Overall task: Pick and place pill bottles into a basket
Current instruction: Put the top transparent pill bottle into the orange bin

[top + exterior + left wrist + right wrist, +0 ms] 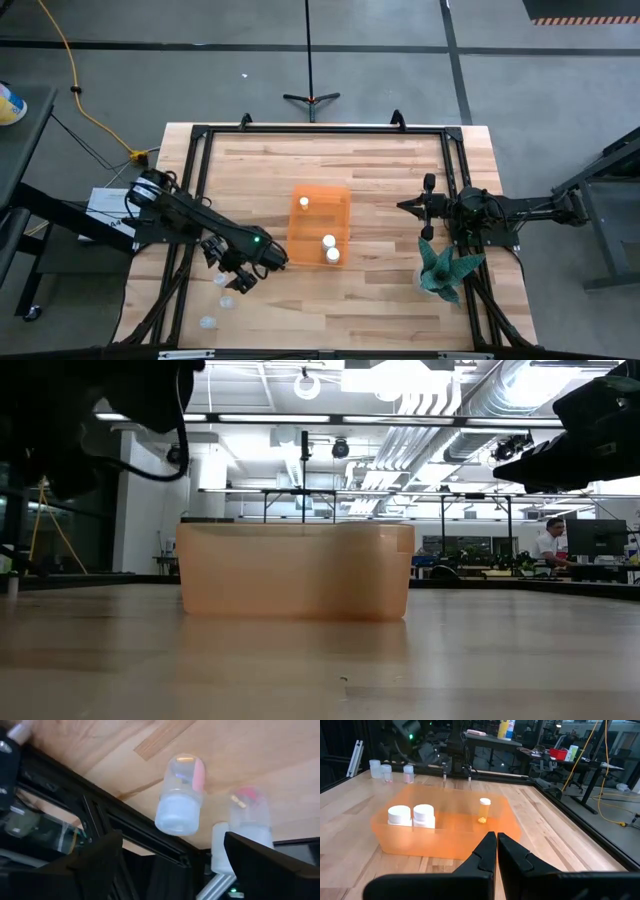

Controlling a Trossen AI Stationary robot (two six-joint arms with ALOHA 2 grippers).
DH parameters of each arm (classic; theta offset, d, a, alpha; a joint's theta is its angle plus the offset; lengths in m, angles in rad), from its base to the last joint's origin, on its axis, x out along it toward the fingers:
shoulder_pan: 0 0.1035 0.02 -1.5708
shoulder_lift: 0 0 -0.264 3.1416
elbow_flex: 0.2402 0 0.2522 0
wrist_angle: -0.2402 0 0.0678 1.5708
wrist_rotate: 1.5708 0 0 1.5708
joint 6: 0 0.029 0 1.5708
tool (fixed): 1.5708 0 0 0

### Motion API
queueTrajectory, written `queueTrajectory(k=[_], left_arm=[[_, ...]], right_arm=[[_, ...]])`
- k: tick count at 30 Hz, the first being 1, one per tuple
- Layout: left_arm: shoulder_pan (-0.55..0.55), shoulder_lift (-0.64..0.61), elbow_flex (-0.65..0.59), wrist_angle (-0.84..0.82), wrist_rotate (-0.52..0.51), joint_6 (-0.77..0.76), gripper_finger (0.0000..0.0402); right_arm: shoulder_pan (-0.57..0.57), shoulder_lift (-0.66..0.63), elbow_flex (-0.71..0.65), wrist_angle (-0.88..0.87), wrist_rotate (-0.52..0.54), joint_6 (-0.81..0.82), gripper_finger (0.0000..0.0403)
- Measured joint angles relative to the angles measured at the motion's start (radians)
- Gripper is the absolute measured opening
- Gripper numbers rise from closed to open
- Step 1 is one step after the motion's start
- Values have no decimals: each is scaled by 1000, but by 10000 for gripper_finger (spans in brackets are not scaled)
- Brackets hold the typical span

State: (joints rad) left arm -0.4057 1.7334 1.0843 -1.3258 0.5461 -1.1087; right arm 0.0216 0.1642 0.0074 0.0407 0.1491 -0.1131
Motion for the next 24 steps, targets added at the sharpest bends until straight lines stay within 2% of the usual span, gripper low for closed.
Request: queueTrajectory(k=[15,24], left_arm=[[0,85,-3,43,3,145,359],[-8,85,-100,117,54,136,343]], right_arm=[[0,0,0,0,-2,0,7],[0,0,0,0,-2,0,7]])
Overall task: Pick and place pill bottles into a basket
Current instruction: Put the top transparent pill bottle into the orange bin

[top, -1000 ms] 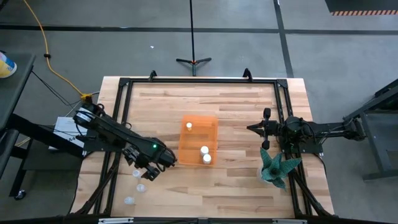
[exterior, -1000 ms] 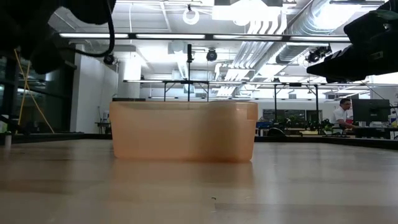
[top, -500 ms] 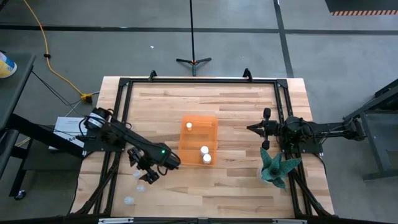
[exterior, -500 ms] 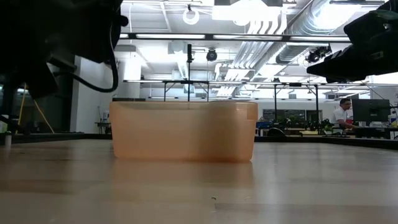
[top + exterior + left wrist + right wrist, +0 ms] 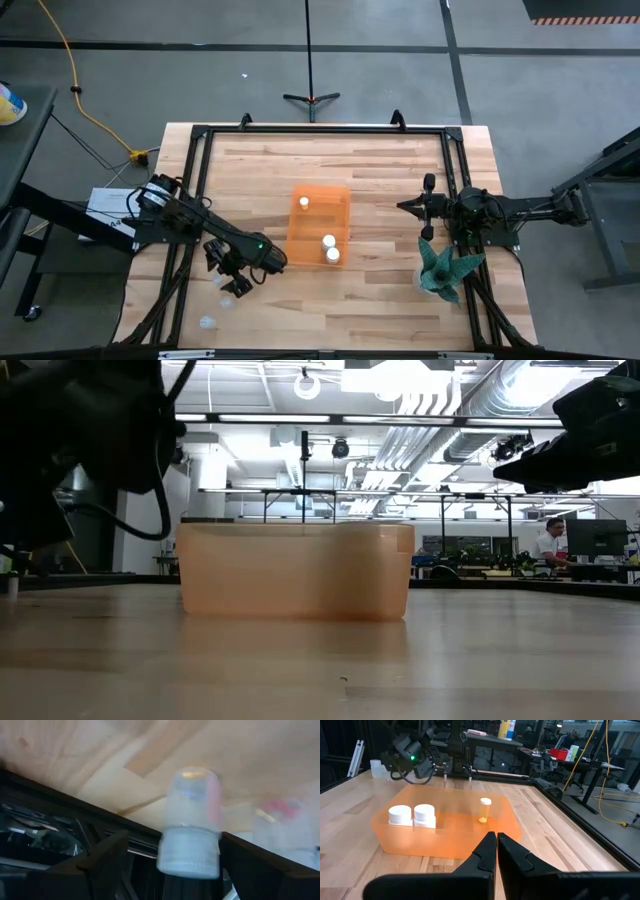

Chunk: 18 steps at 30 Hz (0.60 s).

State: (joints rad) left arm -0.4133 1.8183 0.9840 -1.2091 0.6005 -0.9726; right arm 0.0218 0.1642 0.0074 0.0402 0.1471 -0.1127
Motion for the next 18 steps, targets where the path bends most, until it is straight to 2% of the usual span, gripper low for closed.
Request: queueTrajectory(k=[18], left_arm=[[1,0,-17,15,21,52,335]], right_arm=[[0,0,0,0,0,0,7]])
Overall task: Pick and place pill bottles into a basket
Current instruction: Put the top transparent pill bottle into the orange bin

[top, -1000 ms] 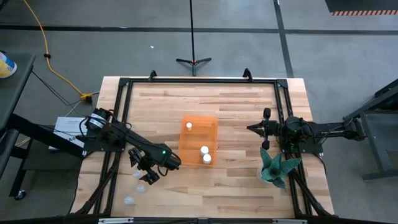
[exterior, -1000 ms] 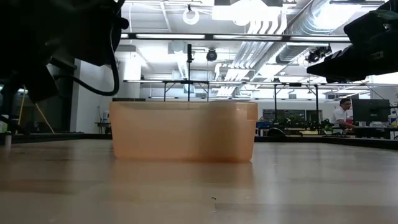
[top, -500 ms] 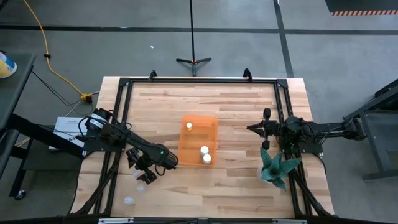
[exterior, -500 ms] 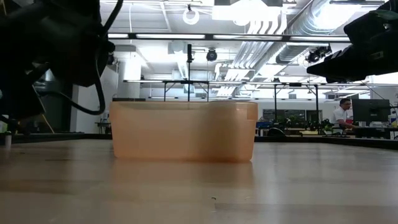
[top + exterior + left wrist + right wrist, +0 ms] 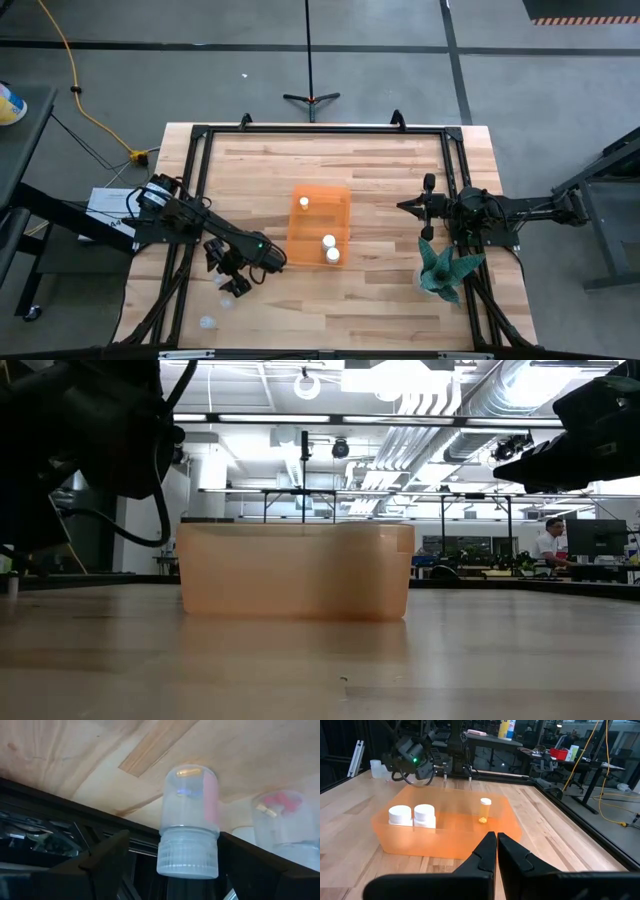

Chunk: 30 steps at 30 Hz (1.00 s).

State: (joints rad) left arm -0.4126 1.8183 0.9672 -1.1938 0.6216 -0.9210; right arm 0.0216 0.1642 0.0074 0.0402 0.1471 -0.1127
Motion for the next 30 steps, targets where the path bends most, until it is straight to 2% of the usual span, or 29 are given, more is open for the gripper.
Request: queueTrajectory(k=[12,22,25,30], left_arm=[[0,0,0,84,-3,8,335],[0,0,0,85,-3,37,331],[0,0,0,85,-3,60,309],[0,0,0,85,-4,112,243]], right_arm=[[0,0,0,0,0,0,7],[0,0,0,0,0,0,7],[0,0,0,0,0,0,7],[0,0,0,0,0,0,7]])
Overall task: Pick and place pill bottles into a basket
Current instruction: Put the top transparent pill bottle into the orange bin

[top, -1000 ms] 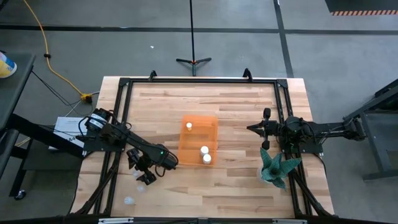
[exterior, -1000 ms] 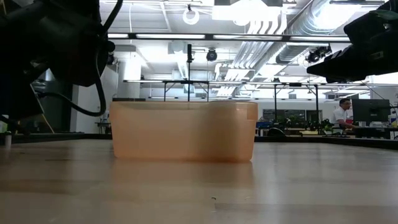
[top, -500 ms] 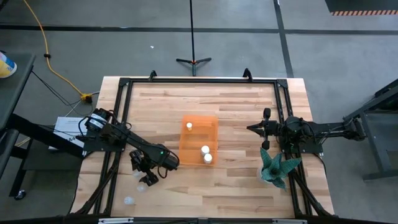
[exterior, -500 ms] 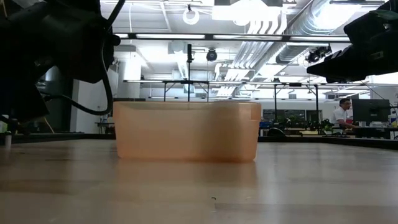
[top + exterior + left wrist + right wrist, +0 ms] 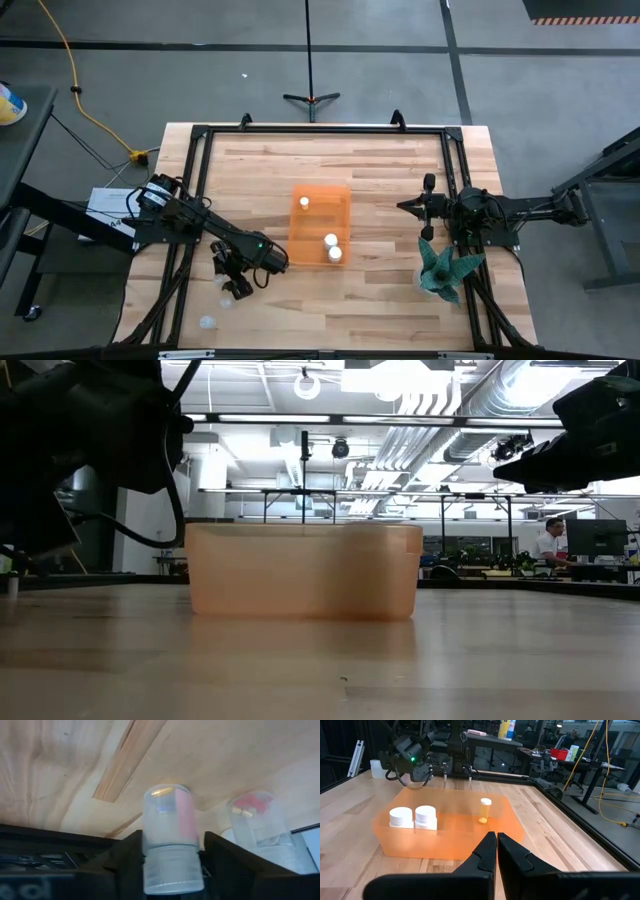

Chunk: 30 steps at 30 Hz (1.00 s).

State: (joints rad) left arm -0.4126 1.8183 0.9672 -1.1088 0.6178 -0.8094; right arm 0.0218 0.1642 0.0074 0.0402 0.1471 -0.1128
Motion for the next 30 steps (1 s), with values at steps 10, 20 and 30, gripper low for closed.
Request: queueTrajectory(k=[10,20,30], left_arm=[[0,-1,19,-203,2,114,179],[20,-2,231,-459,-103,177,201],[199,-2,550,-458,-440,274,179]], right_arm=[[0,0,0,0,0,0,7],[0,0,0,0,0,0,7],[0,0,0,0,0,-2,7]])
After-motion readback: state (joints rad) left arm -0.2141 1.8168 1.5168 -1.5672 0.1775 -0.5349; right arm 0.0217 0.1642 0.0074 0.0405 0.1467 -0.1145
